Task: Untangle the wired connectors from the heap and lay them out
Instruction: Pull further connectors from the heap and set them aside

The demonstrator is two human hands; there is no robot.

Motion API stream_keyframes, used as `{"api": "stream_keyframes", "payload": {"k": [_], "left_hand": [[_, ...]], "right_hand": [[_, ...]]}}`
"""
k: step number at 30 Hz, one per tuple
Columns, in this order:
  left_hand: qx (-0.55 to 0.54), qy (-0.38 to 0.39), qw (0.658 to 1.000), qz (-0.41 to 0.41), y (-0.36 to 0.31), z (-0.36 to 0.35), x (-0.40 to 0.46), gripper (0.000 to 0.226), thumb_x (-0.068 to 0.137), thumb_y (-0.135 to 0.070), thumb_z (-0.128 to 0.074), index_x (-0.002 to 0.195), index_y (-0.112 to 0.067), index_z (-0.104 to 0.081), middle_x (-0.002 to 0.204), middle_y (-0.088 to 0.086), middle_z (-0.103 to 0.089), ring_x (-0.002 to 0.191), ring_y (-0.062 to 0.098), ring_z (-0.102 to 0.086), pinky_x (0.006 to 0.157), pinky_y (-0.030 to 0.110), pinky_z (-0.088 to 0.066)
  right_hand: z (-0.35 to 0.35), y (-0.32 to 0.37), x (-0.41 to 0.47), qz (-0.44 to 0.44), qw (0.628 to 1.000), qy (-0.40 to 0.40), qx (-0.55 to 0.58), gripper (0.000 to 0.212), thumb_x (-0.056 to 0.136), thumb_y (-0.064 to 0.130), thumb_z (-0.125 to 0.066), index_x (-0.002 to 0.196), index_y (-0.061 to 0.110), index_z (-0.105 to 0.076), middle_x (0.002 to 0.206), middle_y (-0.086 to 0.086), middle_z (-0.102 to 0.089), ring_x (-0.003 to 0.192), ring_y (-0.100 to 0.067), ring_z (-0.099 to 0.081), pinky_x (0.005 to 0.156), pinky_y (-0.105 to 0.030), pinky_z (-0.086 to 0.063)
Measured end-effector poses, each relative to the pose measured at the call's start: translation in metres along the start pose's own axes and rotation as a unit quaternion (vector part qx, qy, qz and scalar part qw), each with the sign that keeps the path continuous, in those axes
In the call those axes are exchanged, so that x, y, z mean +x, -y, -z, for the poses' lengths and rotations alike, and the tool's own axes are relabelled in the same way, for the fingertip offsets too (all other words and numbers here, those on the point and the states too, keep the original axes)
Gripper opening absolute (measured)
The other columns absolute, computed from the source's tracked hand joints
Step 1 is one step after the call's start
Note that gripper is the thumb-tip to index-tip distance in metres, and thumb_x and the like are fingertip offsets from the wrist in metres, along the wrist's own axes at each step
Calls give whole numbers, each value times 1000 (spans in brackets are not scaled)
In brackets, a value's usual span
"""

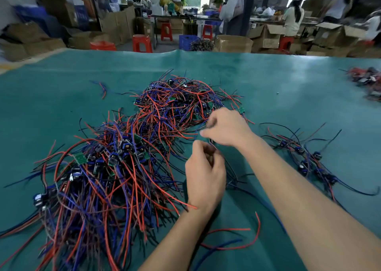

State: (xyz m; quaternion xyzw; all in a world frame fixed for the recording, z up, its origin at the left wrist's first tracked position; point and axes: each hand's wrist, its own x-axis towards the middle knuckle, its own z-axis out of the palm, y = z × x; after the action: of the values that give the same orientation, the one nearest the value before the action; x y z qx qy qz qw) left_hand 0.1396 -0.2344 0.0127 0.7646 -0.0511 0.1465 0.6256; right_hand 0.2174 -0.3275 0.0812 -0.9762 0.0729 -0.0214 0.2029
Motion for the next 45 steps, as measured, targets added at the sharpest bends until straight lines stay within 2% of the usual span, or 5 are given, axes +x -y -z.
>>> {"api": "stream_keyframes", "payload": {"k": [8,15,22,37,45], "left_hand": [[-34,-8,999,36,1,0,2,5,99,-26,-53,100,-21,-52,85,-1,-67,77,23,-67,74,47,-56],[-14,30,999,0,0,2,0,38,102,-32,-53,67,-15,-54,54,-12,-55,52,3,-48,57,31,-45],[-46,6,998,39,8,-1,4,18,98,-17,-57,81,-16,-63,65,-7,-65,56,10,-57,60,31,-50],[-25,81,996,11,8,-2,2,19,98,-15,-58,83,-15,-69,60,-7,-56,57,11,-43,59,33,-40],[48,103,993,-34,9,-2,1,20,96,-18,-62,77,-17,-68,60,6,-60,51,8,-40,53,24,-33]], "right_hand": [[-9,-43,-27,-10,971,-84,223,19,63,21,-89,79,24,-79,70,10,-73,70,-8,-68,71,-25,-50],[-20,-42,-80,50,916,-63,394,44,70,-4,-74,107,20,-79,97,2,-76,83,-17,-72,80,-42,-62],[-21,-47,-80,14,810,28,585,37,81,-20,-59,96,8,-77,97,-11,-79,83,-20,-73,69,-22,-58],[-24,-60,-69,-1,796,-49,603,14,86,4,-76,79,14,-82,79,-3,-74,59,-9,-56,50,-19,-43],[-7,-87,-61,29,848,-389,359,4,89,24,-73,85,22,-72,81,-9,-72,72,-27,-67,74,-45,-55]]}}
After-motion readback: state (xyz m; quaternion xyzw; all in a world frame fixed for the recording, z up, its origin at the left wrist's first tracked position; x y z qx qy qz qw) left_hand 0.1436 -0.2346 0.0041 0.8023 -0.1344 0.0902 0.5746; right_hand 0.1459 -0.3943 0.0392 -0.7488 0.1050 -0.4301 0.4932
